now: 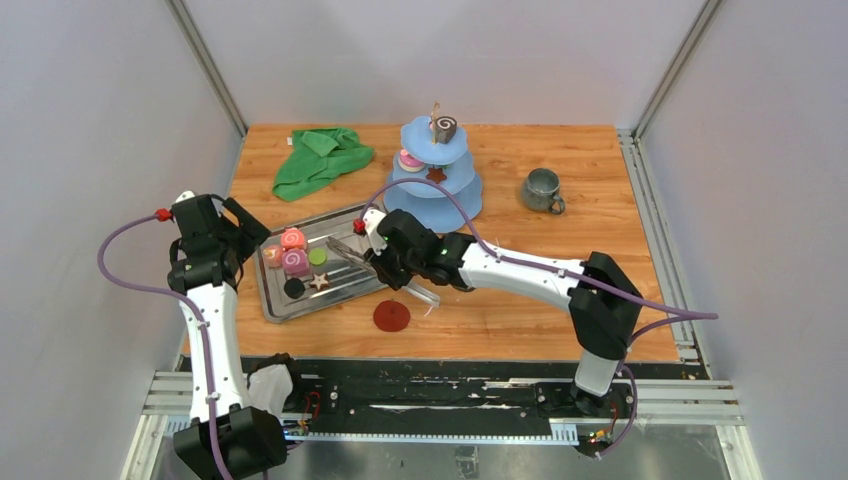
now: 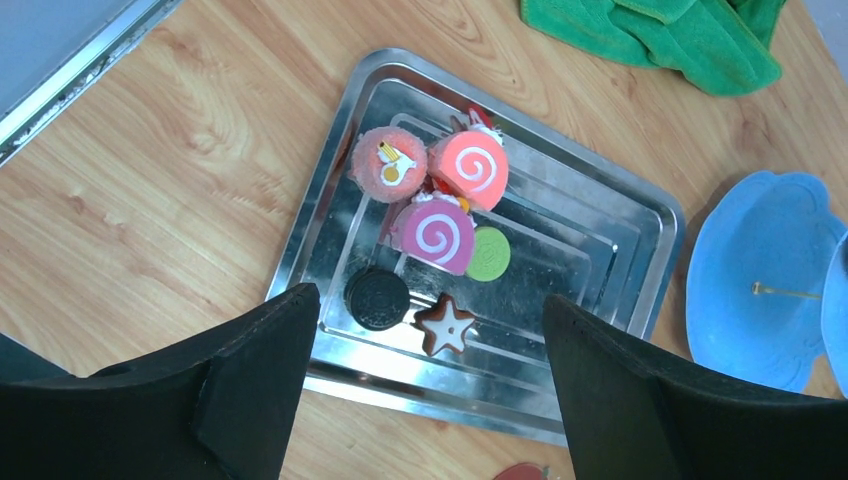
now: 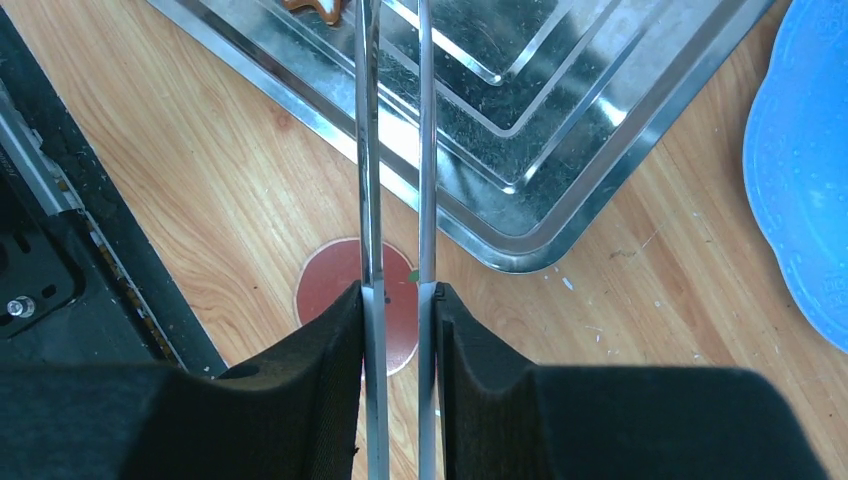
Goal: Serve the afternoon tea
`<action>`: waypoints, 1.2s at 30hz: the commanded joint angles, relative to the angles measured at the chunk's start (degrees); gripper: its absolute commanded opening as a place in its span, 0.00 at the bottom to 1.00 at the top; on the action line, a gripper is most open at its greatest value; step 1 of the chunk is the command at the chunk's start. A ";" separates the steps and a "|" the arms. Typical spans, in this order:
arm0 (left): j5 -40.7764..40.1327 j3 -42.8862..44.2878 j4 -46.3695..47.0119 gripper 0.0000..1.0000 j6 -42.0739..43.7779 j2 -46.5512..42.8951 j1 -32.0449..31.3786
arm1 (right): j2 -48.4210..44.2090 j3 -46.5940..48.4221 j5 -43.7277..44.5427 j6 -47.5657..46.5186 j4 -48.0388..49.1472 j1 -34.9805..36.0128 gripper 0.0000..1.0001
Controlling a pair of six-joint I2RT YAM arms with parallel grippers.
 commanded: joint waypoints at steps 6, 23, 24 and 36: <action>1.38 1.19 0.65 0.87 1.06 0.55 -0.12 | 6.04 9.33 0.15 -0.52 -4.95 0.58 0.34; 2.15 1.77 0.62 0.87 1.15 1.69 -0.12 | 18.10 21.18 -2.74 -0.41 -8.49 0.58 0.42; 2.19 1.86 0.63 0.87 1.19 1.76 -0.12 | 18.61 21.89 -2.89 -0.43 -8.66 0.58 0.42; 2.35 2.23 0.65 0.87 1.15 2.31 -0.12 | 21.69 25.39 -0.44 -0.23 -8.97 0.58 0.45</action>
